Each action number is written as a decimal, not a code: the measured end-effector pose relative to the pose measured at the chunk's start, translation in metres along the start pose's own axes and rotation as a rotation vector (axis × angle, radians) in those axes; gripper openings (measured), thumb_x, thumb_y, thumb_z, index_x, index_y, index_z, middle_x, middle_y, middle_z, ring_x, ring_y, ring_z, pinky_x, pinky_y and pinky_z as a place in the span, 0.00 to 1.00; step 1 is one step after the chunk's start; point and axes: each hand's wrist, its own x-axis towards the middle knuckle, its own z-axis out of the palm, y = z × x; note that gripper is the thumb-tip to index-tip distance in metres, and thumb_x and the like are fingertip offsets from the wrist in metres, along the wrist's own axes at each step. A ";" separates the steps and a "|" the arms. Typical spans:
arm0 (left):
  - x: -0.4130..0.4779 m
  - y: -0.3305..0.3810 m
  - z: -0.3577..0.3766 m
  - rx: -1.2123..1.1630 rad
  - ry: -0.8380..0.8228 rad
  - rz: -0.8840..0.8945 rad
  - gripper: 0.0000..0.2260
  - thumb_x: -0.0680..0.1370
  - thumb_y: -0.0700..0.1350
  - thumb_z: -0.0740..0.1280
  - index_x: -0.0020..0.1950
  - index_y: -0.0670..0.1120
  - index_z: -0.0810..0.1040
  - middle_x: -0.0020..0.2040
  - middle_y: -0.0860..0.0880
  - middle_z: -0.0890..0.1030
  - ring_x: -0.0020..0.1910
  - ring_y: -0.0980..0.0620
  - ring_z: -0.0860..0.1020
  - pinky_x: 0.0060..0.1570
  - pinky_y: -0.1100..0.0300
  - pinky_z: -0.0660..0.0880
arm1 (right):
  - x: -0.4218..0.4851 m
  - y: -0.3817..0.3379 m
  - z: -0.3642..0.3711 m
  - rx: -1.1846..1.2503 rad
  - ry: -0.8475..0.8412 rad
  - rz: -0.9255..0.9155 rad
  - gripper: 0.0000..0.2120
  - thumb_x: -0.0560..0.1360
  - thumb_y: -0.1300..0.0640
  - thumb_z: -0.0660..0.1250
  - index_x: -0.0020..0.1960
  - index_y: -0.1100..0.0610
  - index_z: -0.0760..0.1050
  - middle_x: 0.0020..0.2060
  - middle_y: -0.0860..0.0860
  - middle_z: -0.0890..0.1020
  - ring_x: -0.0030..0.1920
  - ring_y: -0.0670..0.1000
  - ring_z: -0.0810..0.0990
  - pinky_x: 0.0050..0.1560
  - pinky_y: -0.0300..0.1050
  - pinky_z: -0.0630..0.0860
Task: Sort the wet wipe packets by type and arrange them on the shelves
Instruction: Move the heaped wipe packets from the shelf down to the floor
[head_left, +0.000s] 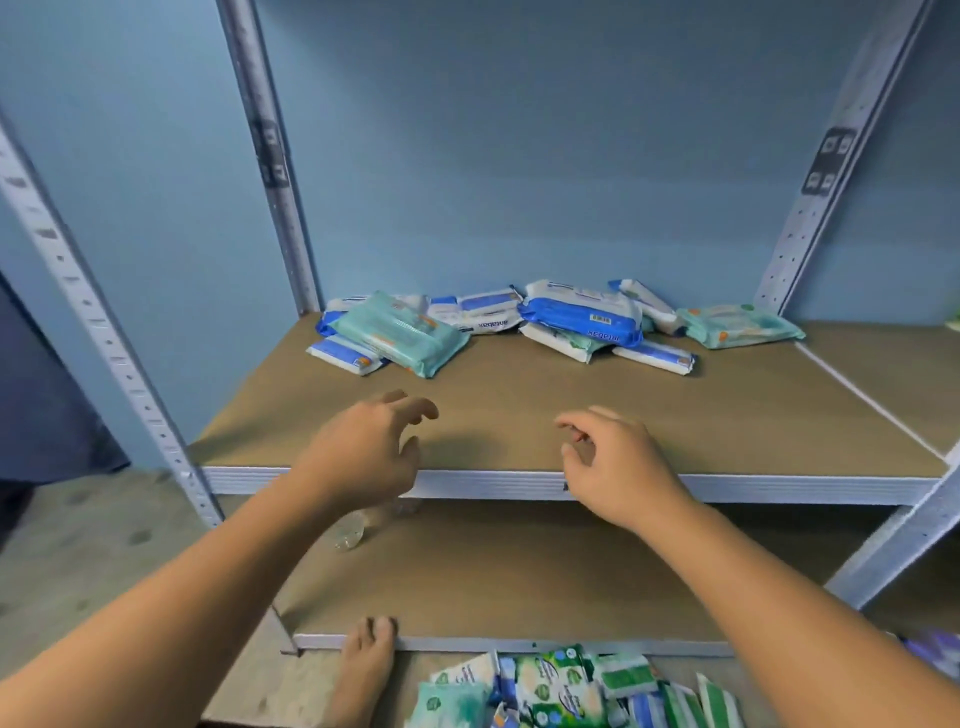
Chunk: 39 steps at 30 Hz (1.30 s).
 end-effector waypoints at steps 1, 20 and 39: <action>0.008 -0.007 -0.003 0.016 0.005 0.007 0.18 0.76 0.45 0.64 0.65 0.57 0.75 0.58 0.56 0.77 0.55 0.51 0.78 0.51 0.53 0.78 | 0.013 0.001 0.000 -0.012 0.009 -0.007 0.16 0.76 0.56 0.66 0.63 0.50 0.79 0.49 0.44 0.77 0.52 0.48 0.77 0.57 0.47 0.76; 0.232 -0.074 0.009 0.550 -0.477 -0.099 0.48 0.70 0.42 0.66 0.80 0.63 0.41 0.81 0.52 0.36 0.81 0.44 0.38 0.77 0.40 0.52 | 0.244 0.048 -0.002 -0.365 -0.193 0.270 0.42 0.72 0.44 0.66 0.80 0.40 0.48 0.79 0.52 0.52 0.79 0.56 0.50 0.72 0.59 0.56; 0.165 -0.036 -0.023 0.461 -0.119 0.217 0.48 0.61 0.63 0.72 0.76 0.59 0.54 0.64 0.53 0.67 0.62 0.48 0.71 0.65 0.55 0.66 | 0.167 0.047 -0.048 -0.661 -0.013 0.060 0.41 0.61 0.30 0.67 0.72 0.38 0.60 0.64 0.49 0.68 0.63 0.55 0.73 0.57 0.55 0.63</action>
